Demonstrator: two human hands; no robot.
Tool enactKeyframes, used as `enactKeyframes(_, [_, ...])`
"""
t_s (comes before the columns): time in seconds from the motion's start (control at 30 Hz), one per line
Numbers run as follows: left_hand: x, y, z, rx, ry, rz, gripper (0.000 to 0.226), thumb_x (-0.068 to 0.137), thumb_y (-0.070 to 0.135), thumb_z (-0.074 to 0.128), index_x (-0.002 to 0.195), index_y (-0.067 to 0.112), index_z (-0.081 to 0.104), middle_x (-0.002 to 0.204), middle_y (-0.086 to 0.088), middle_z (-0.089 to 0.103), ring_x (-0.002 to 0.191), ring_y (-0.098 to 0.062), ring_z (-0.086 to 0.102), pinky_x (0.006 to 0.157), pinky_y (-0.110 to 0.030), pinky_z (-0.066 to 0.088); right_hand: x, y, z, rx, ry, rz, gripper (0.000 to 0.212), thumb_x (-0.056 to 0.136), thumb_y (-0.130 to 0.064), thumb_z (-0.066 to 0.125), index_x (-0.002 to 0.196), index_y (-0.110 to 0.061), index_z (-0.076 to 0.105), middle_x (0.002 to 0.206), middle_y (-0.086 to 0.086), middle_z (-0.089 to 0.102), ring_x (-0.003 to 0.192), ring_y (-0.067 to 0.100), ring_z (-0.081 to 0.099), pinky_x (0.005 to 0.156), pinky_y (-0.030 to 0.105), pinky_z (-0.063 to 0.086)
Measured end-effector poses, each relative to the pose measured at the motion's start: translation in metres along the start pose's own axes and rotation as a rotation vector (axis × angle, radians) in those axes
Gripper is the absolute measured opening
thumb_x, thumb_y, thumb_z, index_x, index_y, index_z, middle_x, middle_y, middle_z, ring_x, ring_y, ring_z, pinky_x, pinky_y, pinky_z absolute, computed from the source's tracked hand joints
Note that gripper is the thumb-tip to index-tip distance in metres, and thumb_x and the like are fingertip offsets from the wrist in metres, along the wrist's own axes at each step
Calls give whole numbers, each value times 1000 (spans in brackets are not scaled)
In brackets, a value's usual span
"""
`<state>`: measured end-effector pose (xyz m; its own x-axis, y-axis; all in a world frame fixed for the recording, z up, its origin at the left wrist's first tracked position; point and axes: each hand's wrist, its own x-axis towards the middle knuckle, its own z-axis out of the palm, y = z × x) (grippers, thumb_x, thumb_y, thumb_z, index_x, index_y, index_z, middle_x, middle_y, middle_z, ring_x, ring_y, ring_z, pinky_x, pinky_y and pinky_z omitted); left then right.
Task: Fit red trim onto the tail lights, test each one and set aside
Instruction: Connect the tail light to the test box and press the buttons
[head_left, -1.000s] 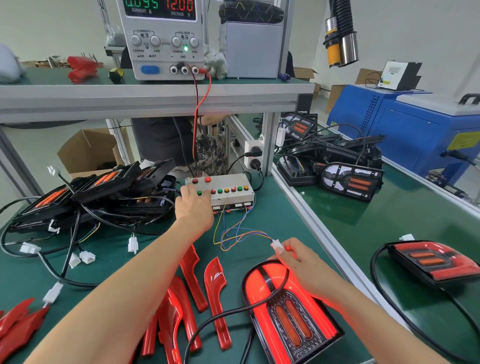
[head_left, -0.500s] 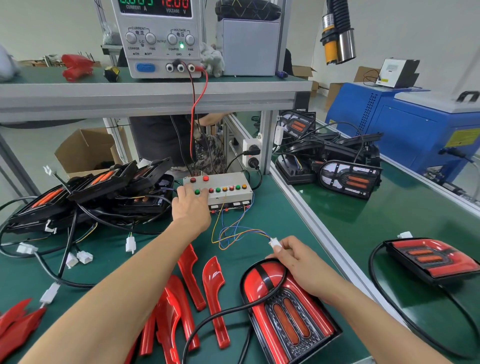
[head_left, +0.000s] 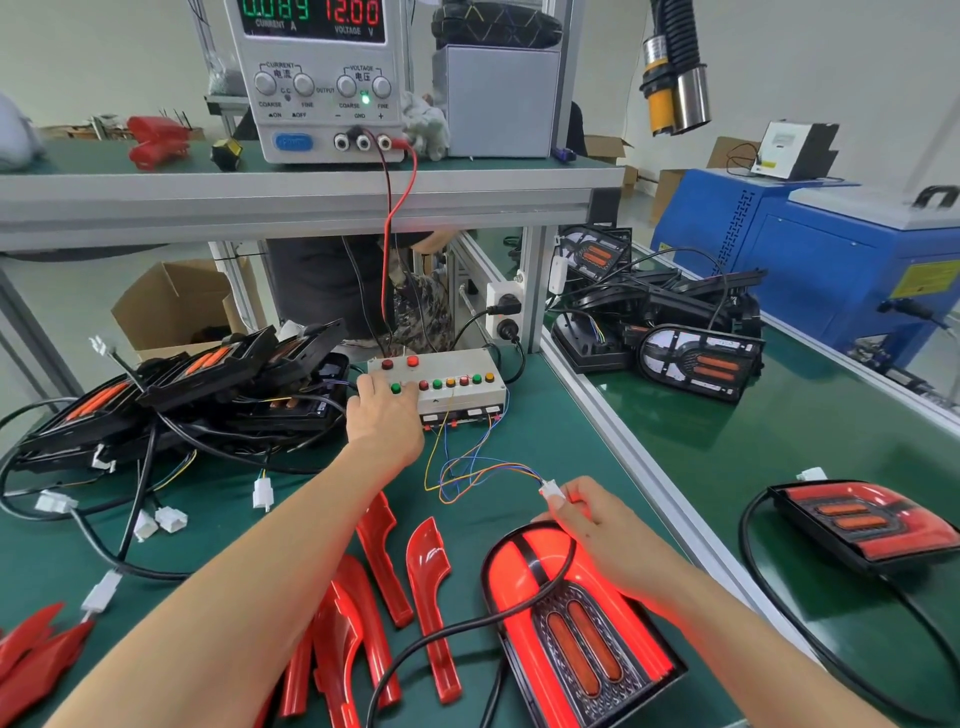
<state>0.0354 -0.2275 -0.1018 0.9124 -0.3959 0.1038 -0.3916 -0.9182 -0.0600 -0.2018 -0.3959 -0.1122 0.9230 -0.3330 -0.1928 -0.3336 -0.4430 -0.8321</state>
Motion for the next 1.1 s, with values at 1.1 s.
enactKeyframes(1.1, [15, 49, -3, -9, -51, 212, 76, 92, 19, 57, 159, 22, 20, 151, -16, 31, 144, -36, 23, 120, -59, 19, -2, -3, -1, 78, -36, 27, 28, 104, -53, 44, 105, -27, 55, 108, -19, 75, 94, 17, 72, 95, 45, 56])
